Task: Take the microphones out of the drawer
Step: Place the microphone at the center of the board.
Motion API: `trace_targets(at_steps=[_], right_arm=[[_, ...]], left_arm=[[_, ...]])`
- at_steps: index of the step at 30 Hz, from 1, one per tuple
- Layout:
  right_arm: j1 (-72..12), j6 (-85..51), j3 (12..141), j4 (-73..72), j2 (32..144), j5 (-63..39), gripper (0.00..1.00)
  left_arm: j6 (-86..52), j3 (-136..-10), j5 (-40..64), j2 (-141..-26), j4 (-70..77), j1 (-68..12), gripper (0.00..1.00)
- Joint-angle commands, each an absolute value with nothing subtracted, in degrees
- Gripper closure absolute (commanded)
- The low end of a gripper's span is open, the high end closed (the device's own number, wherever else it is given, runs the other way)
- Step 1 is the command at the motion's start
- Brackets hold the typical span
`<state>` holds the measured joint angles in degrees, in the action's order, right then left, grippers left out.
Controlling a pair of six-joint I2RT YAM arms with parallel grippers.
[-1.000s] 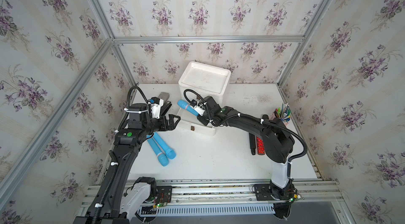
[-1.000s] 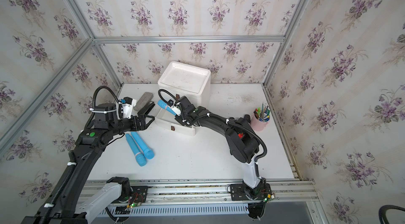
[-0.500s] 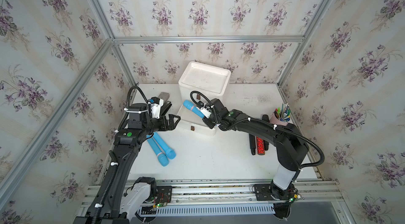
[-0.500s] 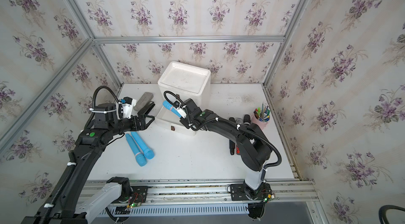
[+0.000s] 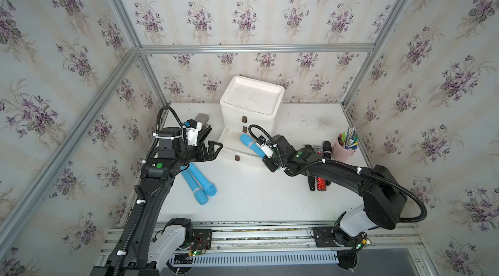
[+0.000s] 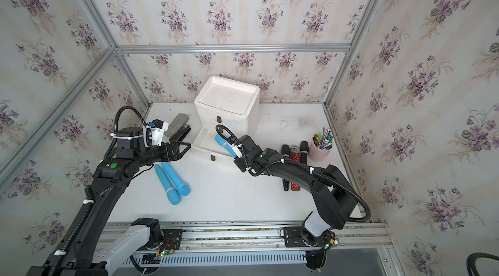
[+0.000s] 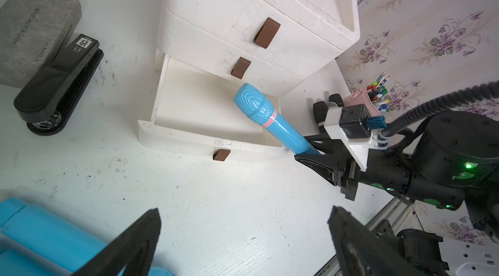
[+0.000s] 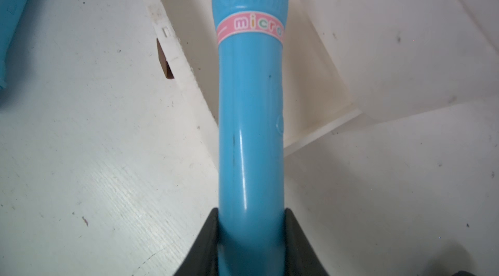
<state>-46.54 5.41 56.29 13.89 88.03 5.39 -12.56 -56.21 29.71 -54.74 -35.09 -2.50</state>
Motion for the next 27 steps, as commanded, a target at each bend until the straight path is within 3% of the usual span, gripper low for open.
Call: trace_targets(at_steps=[1,13,27], right_arm=[[-46.59,1.08,53.47,11.72,85.78,5.5,1.0],[-45.77,-9.5,46.46,14.2,79.58,9.57,1.0],[-31.94,-18.54,40.52,14.46,73.3,4.48,1.0]], left_arm=[[-12.13,-56.6,30.41,-54.68,-34.1,-2.43,0.01],[-12.21,-56.55,30.62,-54.23,-34.01,-2.64,0.01],[-12.19,-56.38,30.62,-53.98,-34.01,-2.82,0.01]])
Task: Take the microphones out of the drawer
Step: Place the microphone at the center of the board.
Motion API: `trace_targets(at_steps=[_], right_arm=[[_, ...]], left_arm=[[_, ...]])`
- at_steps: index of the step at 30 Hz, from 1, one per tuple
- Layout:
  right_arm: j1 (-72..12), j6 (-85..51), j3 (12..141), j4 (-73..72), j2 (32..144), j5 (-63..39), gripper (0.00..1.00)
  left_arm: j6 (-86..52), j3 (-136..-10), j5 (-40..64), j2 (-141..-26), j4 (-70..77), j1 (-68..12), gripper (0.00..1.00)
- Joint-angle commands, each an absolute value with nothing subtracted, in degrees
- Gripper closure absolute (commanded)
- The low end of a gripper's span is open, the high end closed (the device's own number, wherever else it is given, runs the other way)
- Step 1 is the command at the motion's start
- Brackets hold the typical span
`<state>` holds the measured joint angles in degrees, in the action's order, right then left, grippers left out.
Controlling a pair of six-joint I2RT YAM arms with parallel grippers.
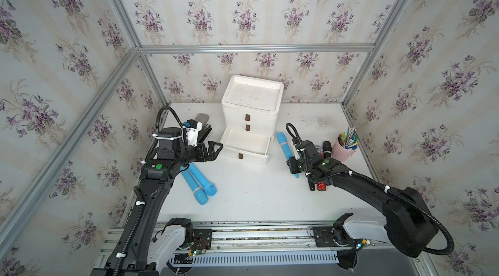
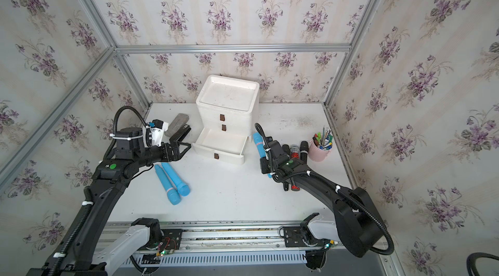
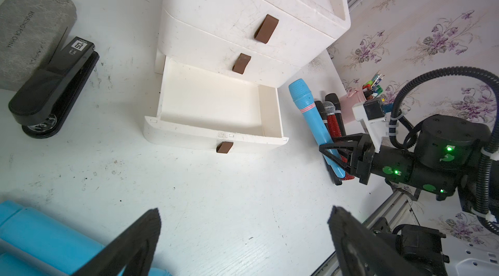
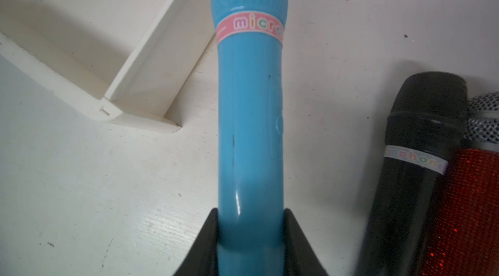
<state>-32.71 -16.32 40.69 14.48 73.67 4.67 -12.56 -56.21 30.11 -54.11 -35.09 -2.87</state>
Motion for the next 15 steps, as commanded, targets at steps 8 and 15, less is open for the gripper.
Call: trace_targets(at_steps=[8,15], right_arm=[[-29.0,-21.54,39.41,14.16,75.44,6.99,1.0],[-28.66,-24.22,38.95,14.46,79.13,10.44,1.0]], left_arm=[[-12.2,-56.43,30.67,-54.14,-33.96,-2.81,0.01],[-12.22,-56.42,30.67,-54.47,-33.99,-2.82,0.01]])
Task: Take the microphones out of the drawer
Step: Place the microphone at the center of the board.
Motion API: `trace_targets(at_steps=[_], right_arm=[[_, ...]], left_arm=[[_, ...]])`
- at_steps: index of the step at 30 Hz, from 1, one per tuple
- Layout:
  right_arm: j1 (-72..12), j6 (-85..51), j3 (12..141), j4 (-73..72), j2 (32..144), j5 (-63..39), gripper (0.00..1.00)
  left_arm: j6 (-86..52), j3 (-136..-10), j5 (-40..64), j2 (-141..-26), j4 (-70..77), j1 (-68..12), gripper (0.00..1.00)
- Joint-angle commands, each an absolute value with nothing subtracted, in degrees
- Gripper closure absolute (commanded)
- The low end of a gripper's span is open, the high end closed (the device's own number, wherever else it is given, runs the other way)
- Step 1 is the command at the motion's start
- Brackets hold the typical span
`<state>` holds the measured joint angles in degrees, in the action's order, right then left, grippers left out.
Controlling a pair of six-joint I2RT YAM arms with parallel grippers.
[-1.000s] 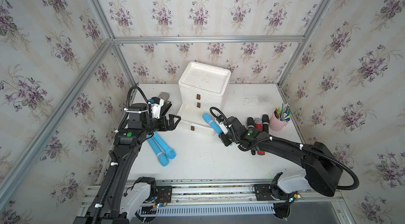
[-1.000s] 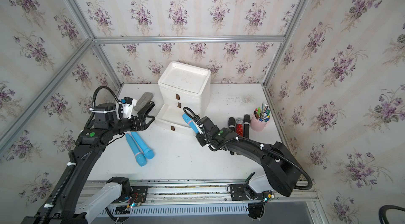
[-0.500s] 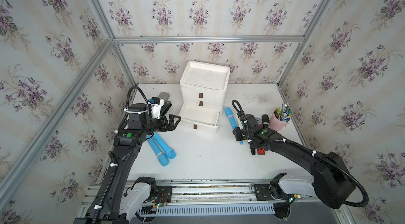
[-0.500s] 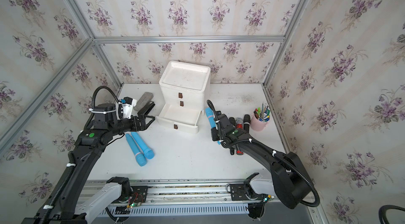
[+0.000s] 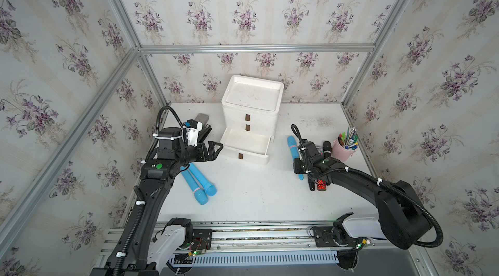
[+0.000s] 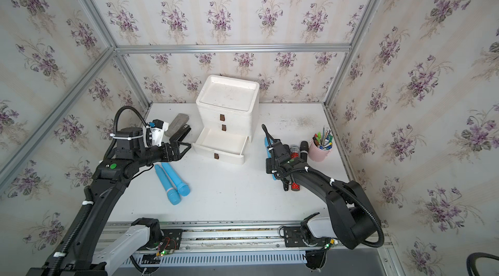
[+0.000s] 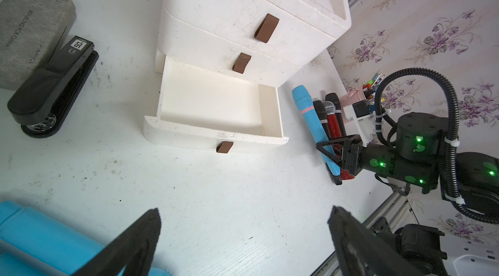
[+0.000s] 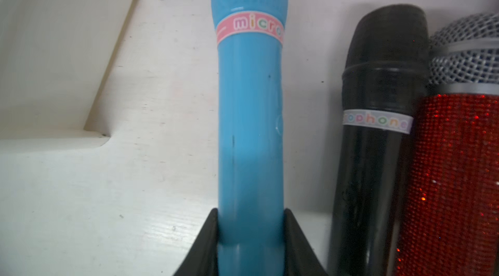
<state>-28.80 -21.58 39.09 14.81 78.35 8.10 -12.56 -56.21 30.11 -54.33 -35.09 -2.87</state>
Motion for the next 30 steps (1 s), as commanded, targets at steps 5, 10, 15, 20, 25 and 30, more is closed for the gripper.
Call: trace_targets(at_steps=[5,10,15,20,25,30], right_arm=[[-28.74,-26.1,37.75,14.57,79.24,13.1,1.0],[-28.74,-26.93,35.9,15.36,76.79,16.1,1.0],[-28.74,-27.1,35.42,16.02,75.94,16.0,1.0],[-28.74,-26.63,36.17,15.38,79.58,13.49,0.93],[-28.74,-26.43,36.89,14.85,82.2,12.33,0.83],[-28.74,-26.32,37.27,14.85,82.95,12.39,0.64]], left_arm=[[-12.22,-56.38,30.67,-54.66,-34.01,-2.82,0.01],[-12.25,-56.6,30.73,-54.84,-34.0,-2.84,0.01],[-12.21,-56.69,30.82,-55.11,-33.91,-2.83,0.01],[-12.22,-56.69,30.84,-55.2,-33.93,-2.89,0.01],[-12.21,-56.75,30.8,-55.37,-33.85,-2.97,0.01],[-12.11,-56.87,30.84,-55.46,-33.85,-2.96,0.01]])
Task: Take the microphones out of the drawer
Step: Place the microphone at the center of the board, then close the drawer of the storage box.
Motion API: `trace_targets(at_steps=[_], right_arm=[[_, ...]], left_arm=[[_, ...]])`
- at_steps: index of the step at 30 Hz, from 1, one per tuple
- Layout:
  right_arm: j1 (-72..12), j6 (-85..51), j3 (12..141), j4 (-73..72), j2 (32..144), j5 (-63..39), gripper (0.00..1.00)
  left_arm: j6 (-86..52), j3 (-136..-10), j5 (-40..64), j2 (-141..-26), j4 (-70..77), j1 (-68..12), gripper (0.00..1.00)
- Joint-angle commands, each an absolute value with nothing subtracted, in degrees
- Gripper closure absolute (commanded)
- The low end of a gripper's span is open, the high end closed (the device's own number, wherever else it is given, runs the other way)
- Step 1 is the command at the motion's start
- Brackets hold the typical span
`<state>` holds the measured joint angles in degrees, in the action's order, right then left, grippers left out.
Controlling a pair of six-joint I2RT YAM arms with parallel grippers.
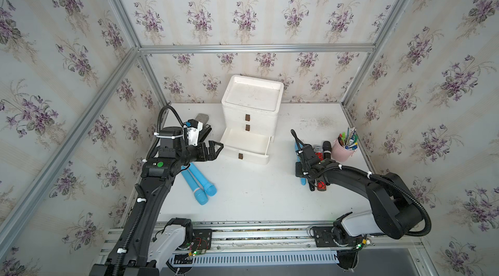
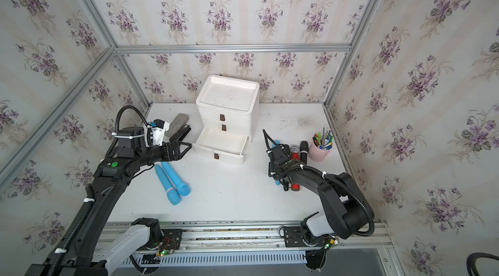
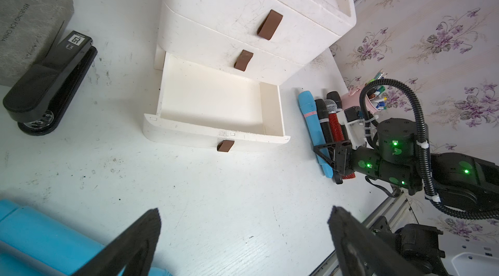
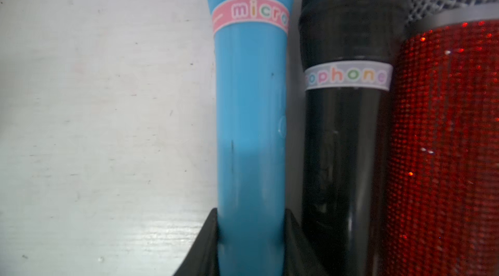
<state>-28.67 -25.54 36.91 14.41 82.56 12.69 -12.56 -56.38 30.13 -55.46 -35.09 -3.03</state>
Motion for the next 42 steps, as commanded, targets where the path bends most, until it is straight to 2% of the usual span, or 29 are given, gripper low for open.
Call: trace_targets(at_steps=[1,4,10,21,25,28,30,31,34,35,42], right_arm=[[-28.74,-26.3,37.45,14.85,83.13,12.41,0.62],[-28.74,-25.8,38.13,15.15,83.77,12.53,0.55],[-28.74,-25.4,39.32,16.55,82.68,12.86,0.51],[-28.83,-21.68,46.1,20.6,79.35,12.8,0.34],[-28.83,-19.46,49.99,19.07,81.89,11.48,0.26],[-28.85,-18.52,55.27,19.35,85.0,10.92,0.24],[-28.74,-17.85,58.02,18.86,85.83,11.09,0.18],[-28.5,-17.47,59.4,18.27,86.16,10.64,0.17],[-27.61,-16.28,63.71,17.49,87.67,8.62,0.03],[-26.96,-15.94,65.39,17.34,88.33,7.44,0.01],[-21.53,-13.46,74.49,13.87,93.05,-4.42,0.0]], left_arm=[[-12.13,-56.91,30.85,-55.46,-33.83,-2.95,0.01],[-12.11,-56.91,30.8,-55.59,-33.84,-2.93,0.01],[-12.12,-56.87,30.8,-55.5,-33.79,-2.94,0.01],[-12.13,-56.77,30.8,-55.46,-33.84,-2.93,0.01],[-12.22,-56.77,30.81,-55.37,-33.78,-2.97,0.01],[-12.13,-56.77,30.78,-55.32,-33.79,-2.94,0.01],[-12.15,-56.69,30.79,-55.2,-33.83,-2.92,0.01],[-12.09,-56.6,30.76,-55.11,-33.78,-2.98,0.01],[-12.12,-56.77,30.76,-55.28,-33.84,-2.99,0.01],[-12.12,-56.77,30.76,-55.28,-33.78,-2.99,0.01],[-12.21,-56.43,30.38,-55.18,-33.84,-3.03,0.01]])
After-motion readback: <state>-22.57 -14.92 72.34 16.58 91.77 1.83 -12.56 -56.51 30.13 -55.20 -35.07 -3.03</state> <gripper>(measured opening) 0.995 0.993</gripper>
